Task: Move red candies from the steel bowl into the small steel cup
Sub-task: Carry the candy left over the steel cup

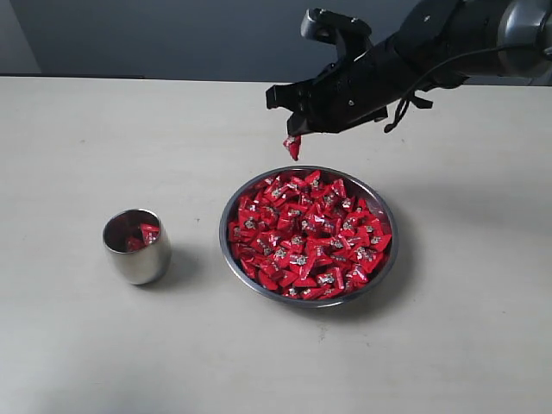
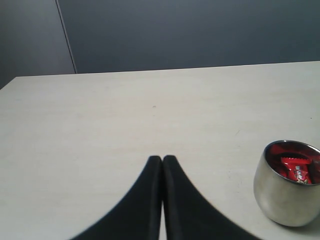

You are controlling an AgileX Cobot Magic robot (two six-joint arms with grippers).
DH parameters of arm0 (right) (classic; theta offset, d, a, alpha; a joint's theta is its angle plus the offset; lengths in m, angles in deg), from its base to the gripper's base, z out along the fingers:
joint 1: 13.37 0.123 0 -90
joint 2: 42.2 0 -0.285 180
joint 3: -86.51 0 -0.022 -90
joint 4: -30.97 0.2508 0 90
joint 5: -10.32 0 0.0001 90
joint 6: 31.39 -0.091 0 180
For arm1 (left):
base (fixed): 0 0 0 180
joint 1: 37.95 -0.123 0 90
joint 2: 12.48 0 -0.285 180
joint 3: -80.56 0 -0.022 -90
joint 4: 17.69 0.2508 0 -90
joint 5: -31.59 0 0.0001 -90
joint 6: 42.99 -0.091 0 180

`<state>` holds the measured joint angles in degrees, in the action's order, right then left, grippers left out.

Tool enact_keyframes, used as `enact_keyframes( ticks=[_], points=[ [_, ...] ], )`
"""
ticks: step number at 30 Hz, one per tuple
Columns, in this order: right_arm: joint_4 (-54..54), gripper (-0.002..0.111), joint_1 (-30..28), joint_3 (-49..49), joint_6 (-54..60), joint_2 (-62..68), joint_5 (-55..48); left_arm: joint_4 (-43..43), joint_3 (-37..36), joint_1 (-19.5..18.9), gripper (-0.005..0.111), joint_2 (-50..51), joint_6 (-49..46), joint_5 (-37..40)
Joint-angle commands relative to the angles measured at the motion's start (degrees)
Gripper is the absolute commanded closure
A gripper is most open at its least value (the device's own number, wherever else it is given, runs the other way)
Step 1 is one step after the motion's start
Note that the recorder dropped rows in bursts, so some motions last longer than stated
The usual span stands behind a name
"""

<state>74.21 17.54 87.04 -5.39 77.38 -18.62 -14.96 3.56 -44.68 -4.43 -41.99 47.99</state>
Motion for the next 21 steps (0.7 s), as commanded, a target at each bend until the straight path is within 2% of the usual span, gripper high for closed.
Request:
enact_keyframes(
  ticks=[1,5,11,21],
  points=[
    [-1.17,0.109,0.14,0.50,8.13,-0.31,-2.57,-0.16,-0.22,-0.03,0.106,-0.26,0.11,-0.11],
    [2.22,0.109,0.72,2.53,17.35,-0.31,-6.78,-0.16,-0.22,-0.03,0.106,-0.26,0.11,-0.11],
    [5.42,0.109,4.12,9.02,37.00,0.15,-15.15,-0.16,-0.22,-0.03,0.106,-0.26,0.11,-0.11],
    [-0.73,0.109,11.15,30.54,37.70,12.70,-31.02,-0.16,-0.22,-0.03,0.106,-0.26,0.11,-0.11]
  ],
)
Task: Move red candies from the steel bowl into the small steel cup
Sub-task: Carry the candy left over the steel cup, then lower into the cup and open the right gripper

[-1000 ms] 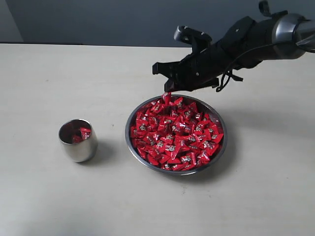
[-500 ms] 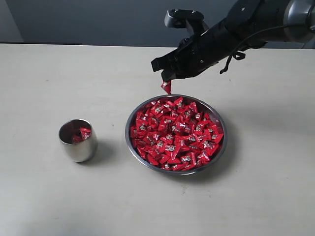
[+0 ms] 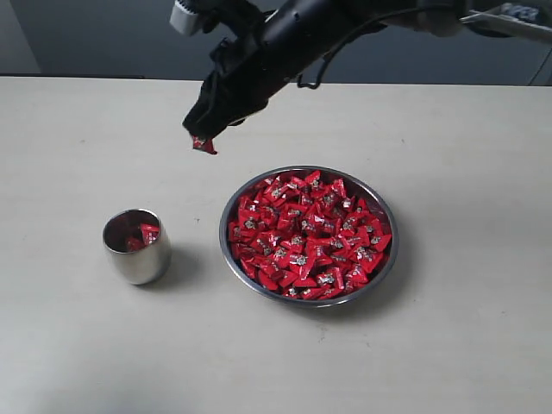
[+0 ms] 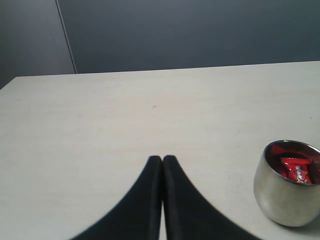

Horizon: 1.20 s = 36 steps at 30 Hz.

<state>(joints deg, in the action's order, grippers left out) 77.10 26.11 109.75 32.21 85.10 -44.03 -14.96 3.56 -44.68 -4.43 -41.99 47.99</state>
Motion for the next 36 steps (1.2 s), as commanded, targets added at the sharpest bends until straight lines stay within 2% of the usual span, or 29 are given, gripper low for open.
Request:
enact_keyframes(
  ticks=[1,10,15,36],
  points=[
    [-4.17,0.109,3.51,9.46,-0.35,6.00,-6.10,-0.16,-0.22,-0.03,0.106,-0.26,0.11,-0.11],
    [-7.44,0.109,11.32,21.95,-0.81,14.36,-9.08,-0.16,-0.22,-0.03,0.106,-0.26,0.11,-0.11],
    [-12.21,0.109,13.17,23.15,-2.74,16.71,-12.90,-0.16,-0.22,-0.03,0.106,-0.26,0.11,-0.11],
    [-12.40,0.109,13.17,23.15,-5.54,16.77,-13.51,-0.16,-0.22,-0.03,0.106,-0.26,0.11,-0.11]
  ],
)
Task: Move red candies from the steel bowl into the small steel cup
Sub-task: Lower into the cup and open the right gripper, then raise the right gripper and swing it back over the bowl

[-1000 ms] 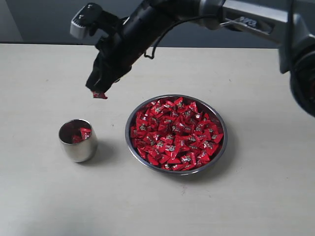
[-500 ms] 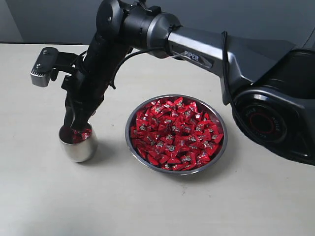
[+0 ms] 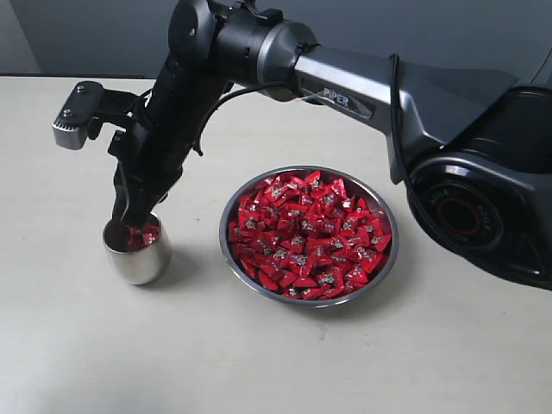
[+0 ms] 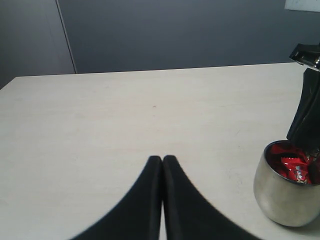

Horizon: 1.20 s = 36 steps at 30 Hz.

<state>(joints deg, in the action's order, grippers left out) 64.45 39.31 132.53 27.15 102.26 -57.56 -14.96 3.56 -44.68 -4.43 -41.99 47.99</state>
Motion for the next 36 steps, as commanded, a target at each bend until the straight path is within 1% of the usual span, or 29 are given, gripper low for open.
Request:
enact_keyframes(
  ticks=[1,3,4,8,9,10,14,18,20,21,22,23,25,27,32,33,34,36],
  points=[
    [0.25,0.109,-0.03,0.37,-0.65,-0.38,0.01,-0.16,-0.22,-0.03,0.106,-0.26,0.11,-0.11],
    [0.25,0.106,-0.03,0.37,-0.65,-0.38,0.01,-0.16,-0.22,-0.03,0.106,-0.26,0.11,-0.11],
    [0.25,0.101,-0.03,0.37,-0.65,-0.38,0.01,-0.16,-0.22,-0.03,0.106,-0.26,0.11,-0.11],
    [0.25,0.071,-0.03,0.37,-1.32,-0.38,0.40,-0.16,-0.22,-0.03,0.106,-0.26,0.11,-0.11],
    [0.25,0.066,-0.03,0.37,-1.64,-0.38,0.66,-0.16,-0.22,-0.03,0.106,-0.26,0.11,-0.11],
    [0.14,0.064,-0.03,0.37,-1.78,-0.38,0.79,-0.16,-0.22,-0.03,0.106,-0.26,0.11,-0.11],
    [-0.28,0.064,-0.03,0.37,-2.27,-0.38,0.79,-0.16,-0.22,-0.03,0.106,-0.26,0.11,-0.11],
    [-2.72,0.064,-0.03,0.47,-5.63,-0.74,0.69,-0.16,-0.22,-0.03,0.106,-0.26,0.11,-0.11],
    [-6.76,0.071,-0.03,0.47,-7.61,-1.73,0.69,-0.16,-0.22,-0.03,0.106,-0.26,0.11,-0.11],
    [-8.69,0.084,-0.03,0.47,-7.71,-2.50,0.55,-0.16,-0.22,-0.03,0.106,-0.26,0.11,-0.11],
    [-9.24,0.090,-0.03,0.47,-7.71,-2.82,0.55,-0.16,-0.22,-0.03,0.106,-0.26,0.11,-0.11],
    [-9.82,0.109,-0.03,0.47,-7.71,-3.80,1.21,-0.16,-0.22,-0.03,0.106,-0.26,0.11,-0.11],
    [-10.28,0.108,-0.15,0.47,-9.74,-4.67,2.29,-0.16,-0.22,-0.03,0.106,-0.26,0.11,-0.11],
    [-12.98,0.108,-0.95,0.47,-15.90,-5.21,4.42,-0.16,-0.22,-0.03,0.106,-0.26,0.11,-0.11],
    [-12.07,0.109,-7.62,0.36,-23.36,-6.47,4.29,-0.16,-0.22,-0.03,0.106,-0.26,0.11,-0.11],
    [-12.68,0.109,-8.93,0.36,-26.98,-6.99,5.53,-0.16,-0.22,-0.03,0.106,-0.26,0.11,-0.11],
    [-14.99,0.109,-10.00,0.36,-31.31,-7.72,7.90,-0.16,-0.22,-0.03,0.106,-0.26,0.11,-0.11],
    [-19.63,0.109,-10.70,-0.35,-35.13,-8.88,10.91,-0.16,-0.22,-0.03,0.106,-0.26,0.11,-0.11]
  ],
)
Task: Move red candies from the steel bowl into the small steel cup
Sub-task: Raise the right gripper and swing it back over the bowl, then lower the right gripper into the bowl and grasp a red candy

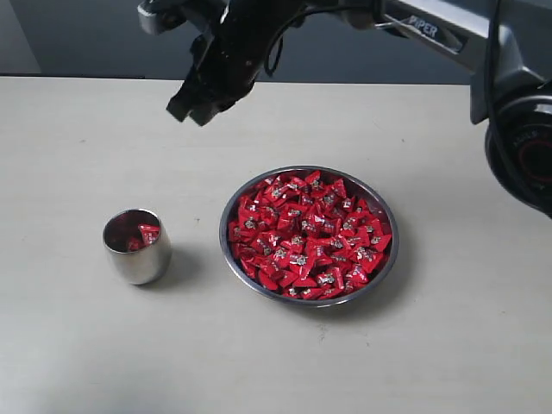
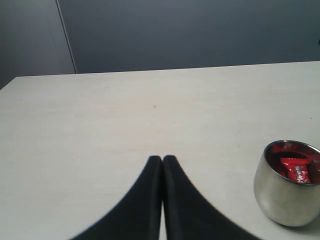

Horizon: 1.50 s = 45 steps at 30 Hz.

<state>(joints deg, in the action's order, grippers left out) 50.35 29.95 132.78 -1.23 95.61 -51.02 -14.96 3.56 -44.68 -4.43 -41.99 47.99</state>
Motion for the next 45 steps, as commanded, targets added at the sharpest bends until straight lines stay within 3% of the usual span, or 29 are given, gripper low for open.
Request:
enact_keyframes(
  ticks=[1,6,13,23,33,41,45],
  points=[
    [-7.18,0.109,-1.34,-1.32,-8.35,-2.71,5.63,-0.16,-0.22,-0.03,0.106,-0.26,0.11,-0.11],
    [-10.51,0.109,-1.34,-8.54,-14.12,-6.02,15.26,-0.16,-0.22,-0.03,0.106,-0.26,0.11,-0.11],
    [-10.45,0.109,-1.73,-28.21,-15.66,-14.12,33.86,-0.16,-0.22,-0.03,0.106,-0.26,0.11,-0.11],
    [-9.68,0.109,-9.79,-49.43,-18.21,-21.06,40.75,-0.16,-0.22,-0.03,0.106,-0.26,0.11,-0.11],
    [-9.68,0.109,-11.32,-53.67,-19.31,-21.02,32.07,-0.16,-0.22,-0.03,0.106,-0.26,0.11,-0.11],
    [-8.71,0.109,-11.32,-53.67,-40.09,-20.54,32.18,-0.16,-0.22,-0.03,0.106,-0.26,0.11,-0.11],
    [-7.34,0.109,-11.32,-53.67,-44.13,-18.72,31.45,-0.16,-0.22,-0.03,0.106,-0.26,0.11,-0.11]
  ],
)
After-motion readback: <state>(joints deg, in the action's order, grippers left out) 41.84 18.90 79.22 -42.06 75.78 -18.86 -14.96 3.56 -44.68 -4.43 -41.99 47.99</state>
